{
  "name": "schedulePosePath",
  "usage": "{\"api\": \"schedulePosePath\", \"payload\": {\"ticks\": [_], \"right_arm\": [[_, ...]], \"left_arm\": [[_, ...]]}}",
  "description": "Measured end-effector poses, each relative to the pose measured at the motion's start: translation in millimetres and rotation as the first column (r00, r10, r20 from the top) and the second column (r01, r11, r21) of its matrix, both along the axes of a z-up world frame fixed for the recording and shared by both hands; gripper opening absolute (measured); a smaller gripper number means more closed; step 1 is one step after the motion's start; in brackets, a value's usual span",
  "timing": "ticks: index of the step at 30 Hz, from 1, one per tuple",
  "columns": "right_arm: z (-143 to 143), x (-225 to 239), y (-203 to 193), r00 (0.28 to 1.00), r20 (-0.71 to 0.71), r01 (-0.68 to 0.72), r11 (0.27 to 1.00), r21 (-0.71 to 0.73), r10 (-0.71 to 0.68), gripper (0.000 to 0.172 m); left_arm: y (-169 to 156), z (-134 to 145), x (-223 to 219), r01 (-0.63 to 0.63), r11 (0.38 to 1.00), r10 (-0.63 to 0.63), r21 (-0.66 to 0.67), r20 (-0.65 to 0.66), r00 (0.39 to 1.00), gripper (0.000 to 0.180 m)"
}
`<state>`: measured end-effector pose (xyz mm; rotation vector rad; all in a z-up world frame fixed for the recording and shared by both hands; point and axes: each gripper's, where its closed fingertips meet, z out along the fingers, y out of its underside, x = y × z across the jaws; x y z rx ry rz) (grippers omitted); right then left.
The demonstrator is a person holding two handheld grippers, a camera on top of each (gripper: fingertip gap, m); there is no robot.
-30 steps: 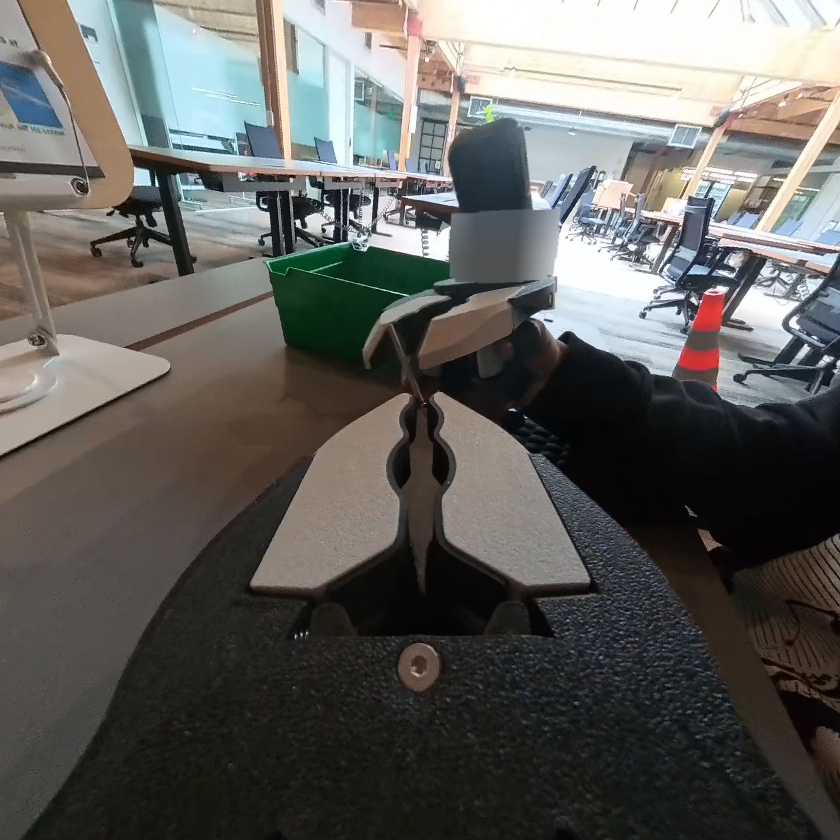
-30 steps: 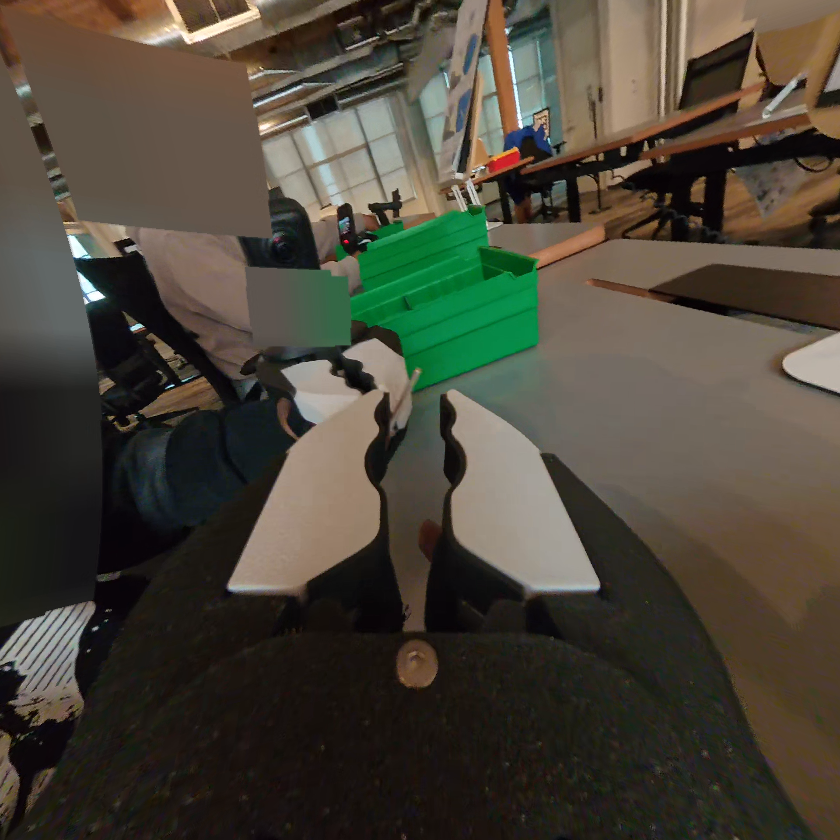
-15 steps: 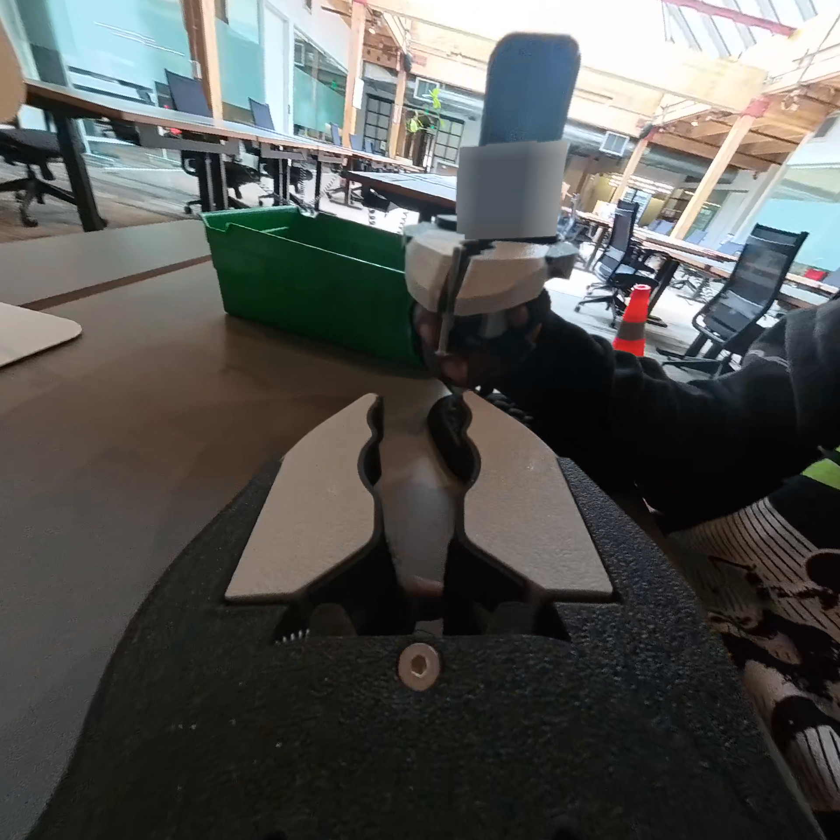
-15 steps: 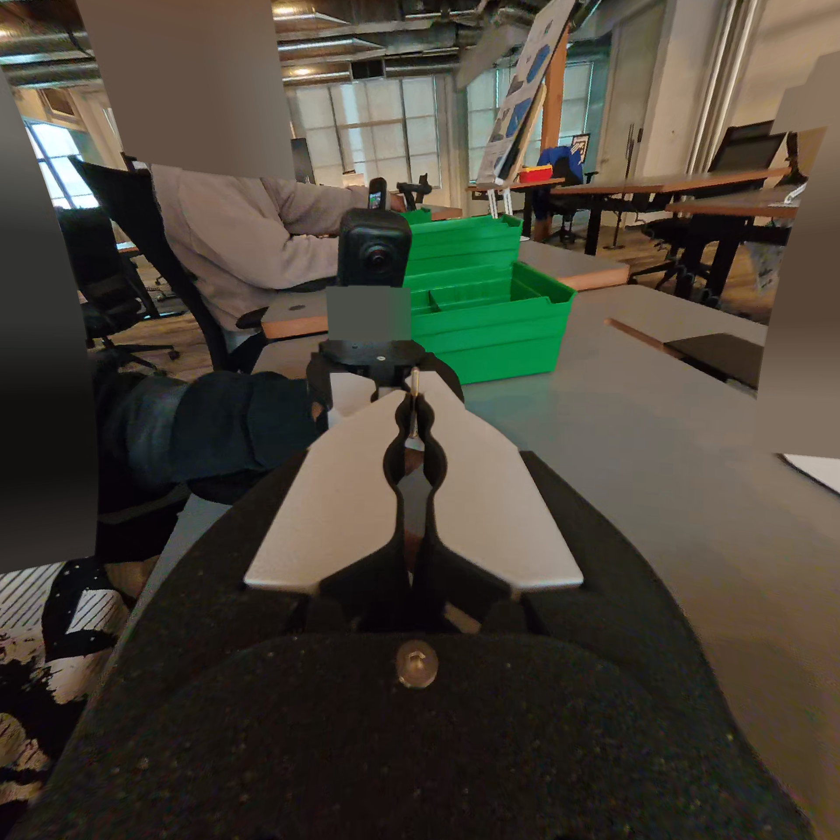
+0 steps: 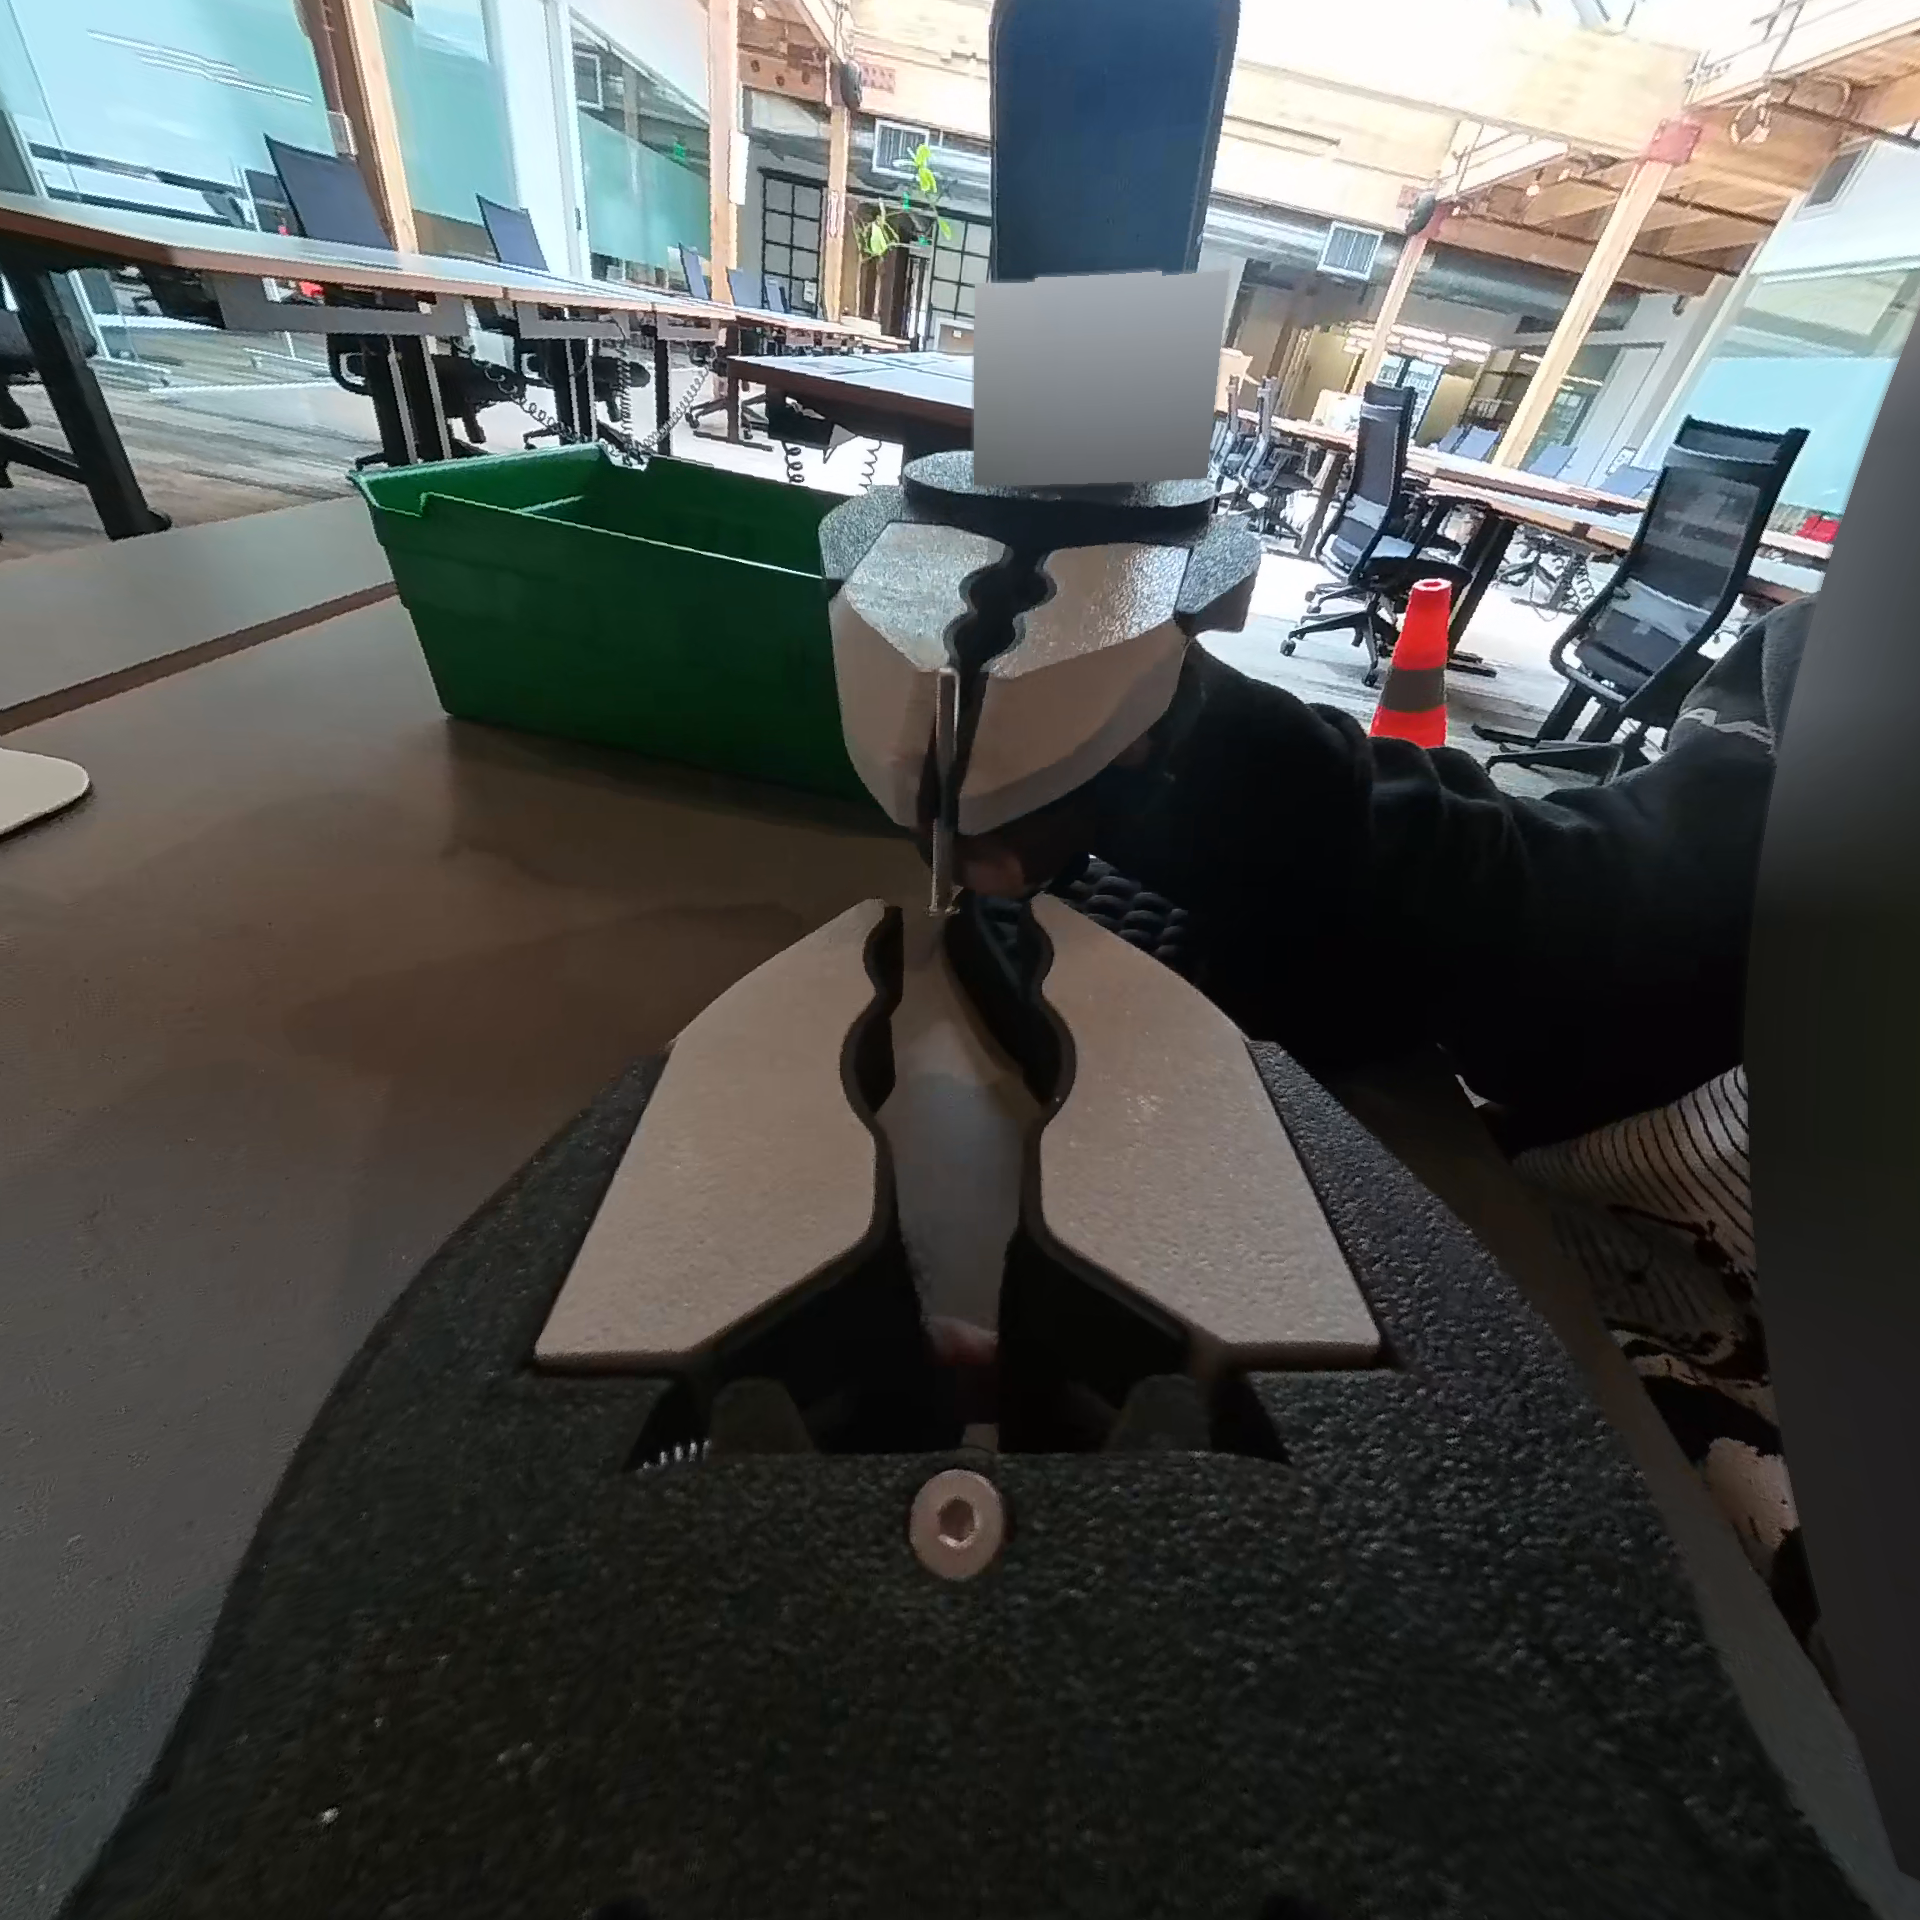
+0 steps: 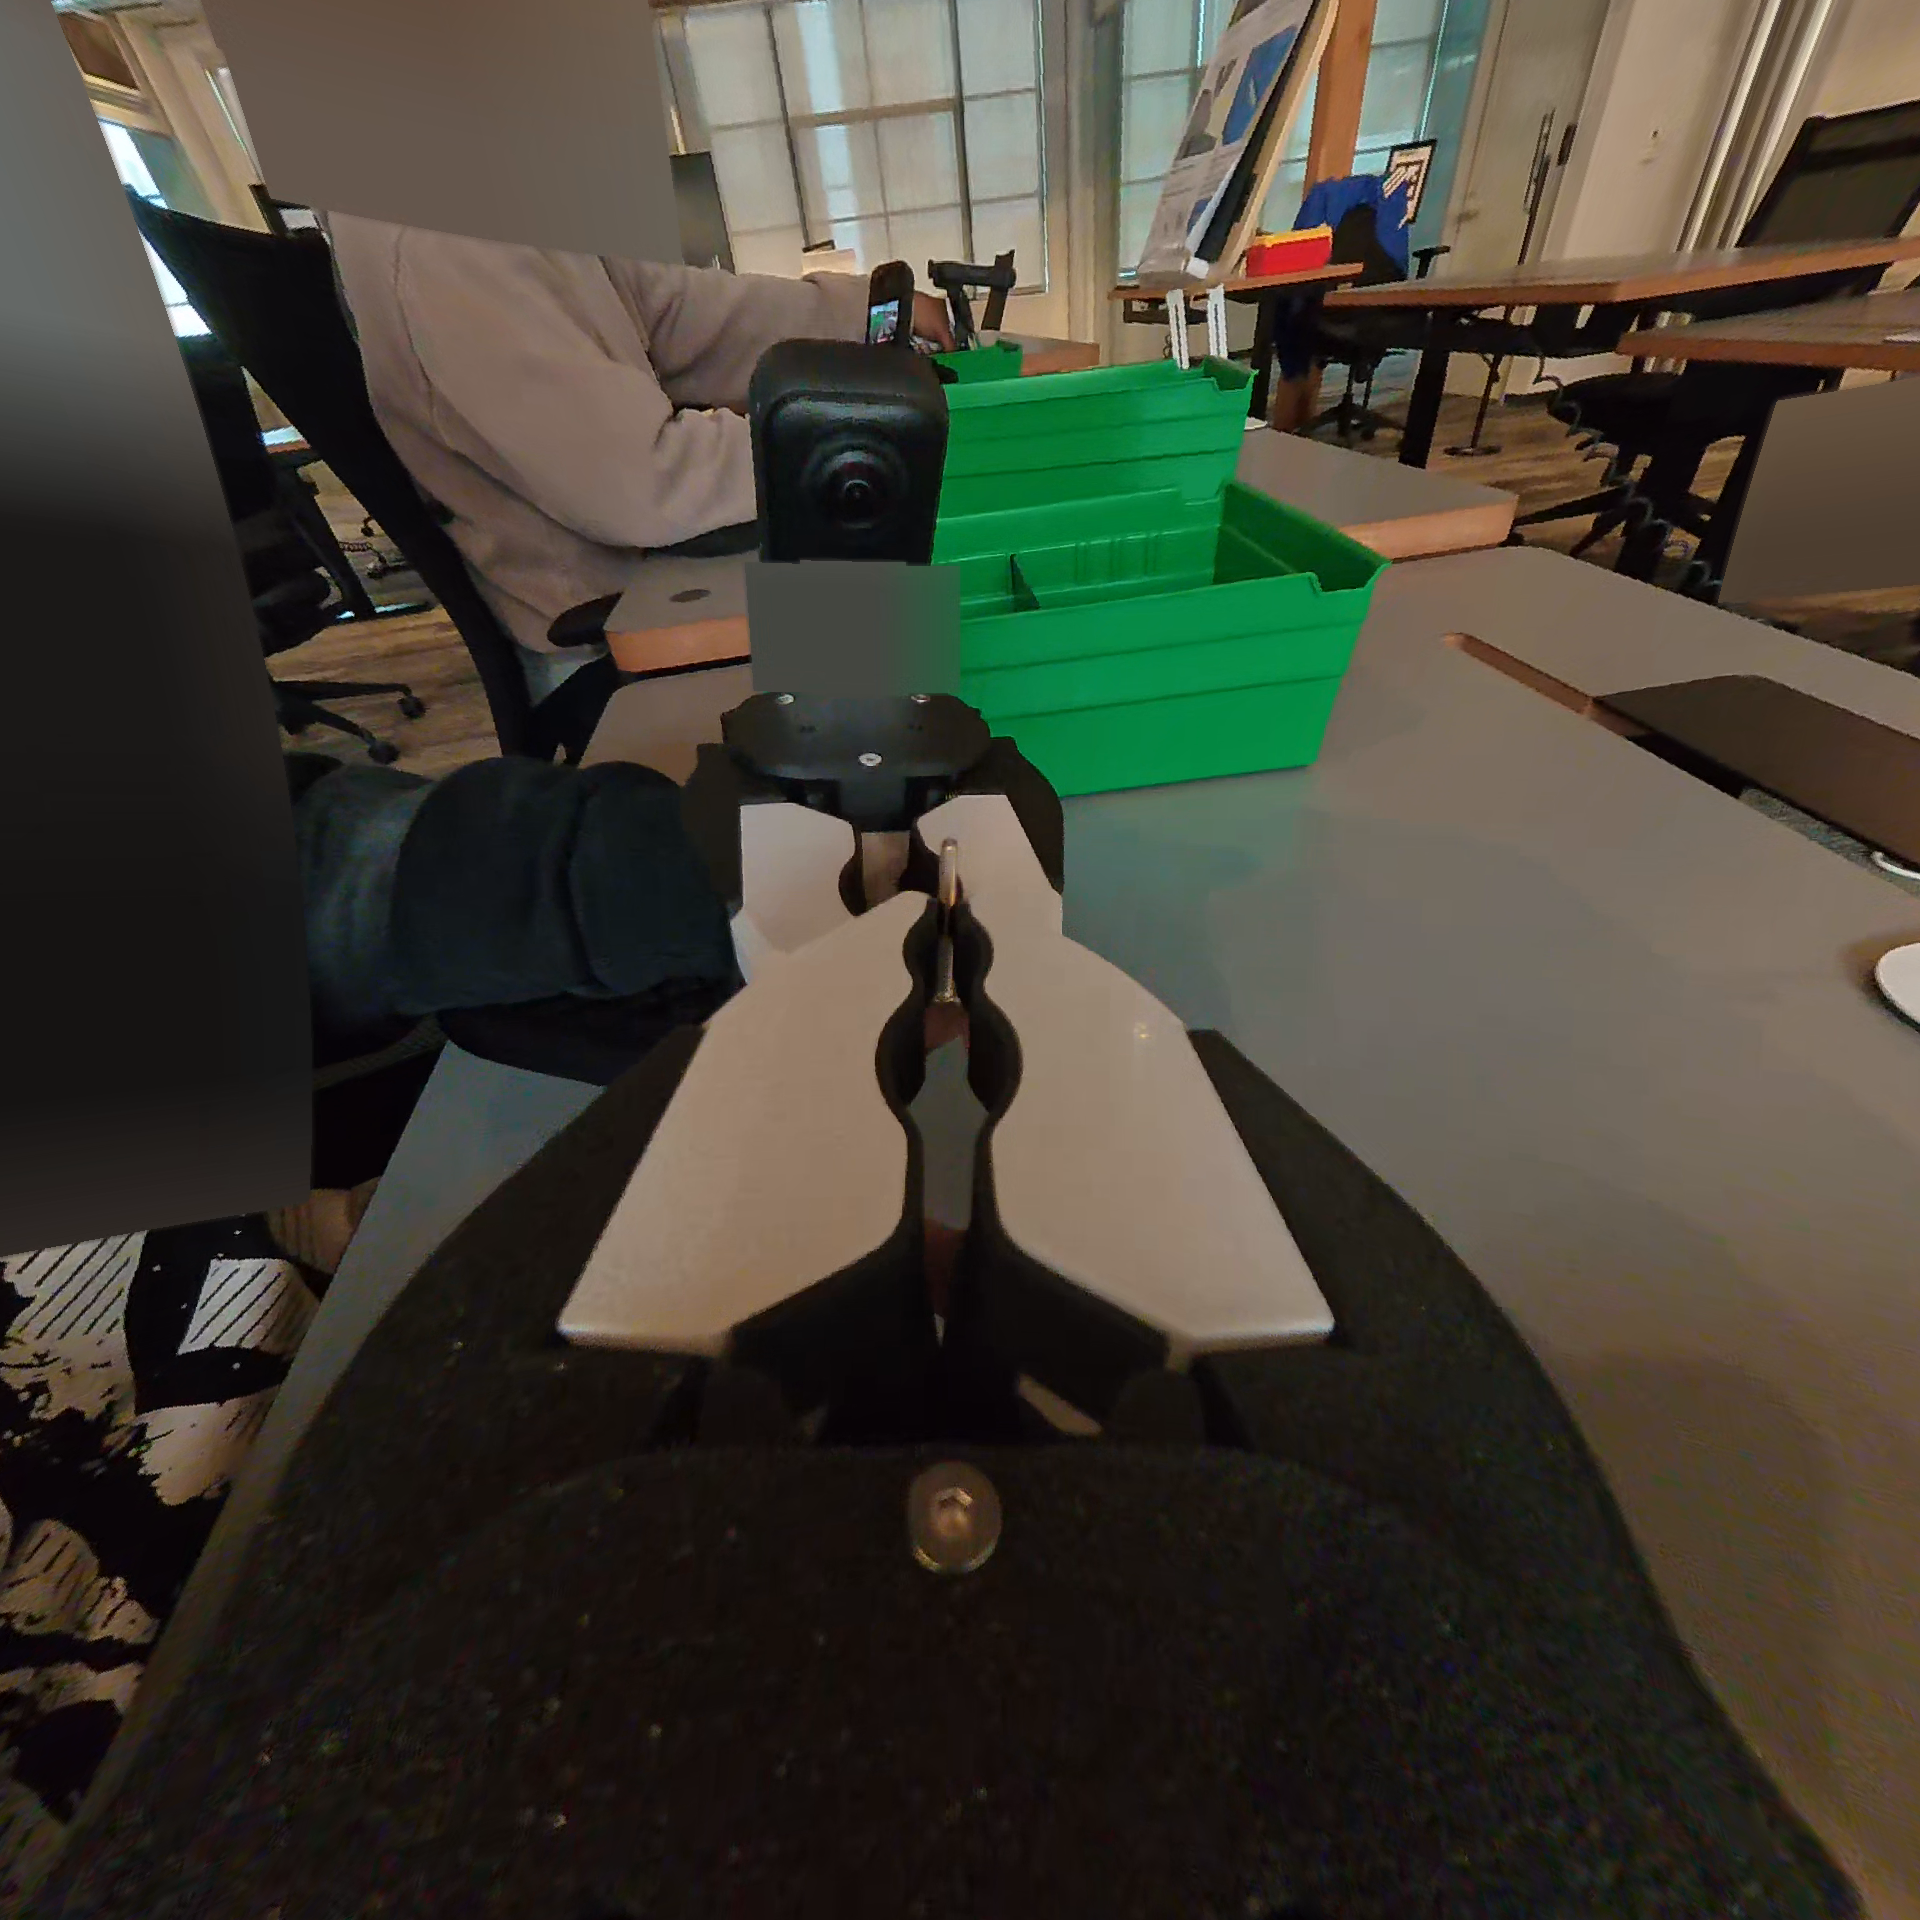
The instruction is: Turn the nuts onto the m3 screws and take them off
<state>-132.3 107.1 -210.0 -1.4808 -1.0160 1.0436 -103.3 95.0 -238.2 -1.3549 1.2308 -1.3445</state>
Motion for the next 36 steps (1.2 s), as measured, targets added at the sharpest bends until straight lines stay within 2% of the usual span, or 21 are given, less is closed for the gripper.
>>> {"api": "schedulePosePath", "payload": {"ticks": [26,34,36], "right_arm": [[-5,-2,-1,1.000,0.022,-0.009,1.000,-0.009,0.009,0.001],[14,9,-1,0.998,-0.056,0.016,0.999,0.044,-0.014,0.009],[14,14,-2,1.000,-0.005,0.022,0.999,0.038,-0.022,0.014]], "left_arm": [[2,-3,0,-0.021,0.999,0.022,0.050,-0.016,1.000,0.002],[12,14,-13,-0.113,0.989,0.105,0.090,0.094,0.990,0.002],[12,17,-22,-0.125,0.985,0.112,0.121,0.109,0.988,0.002]]}}
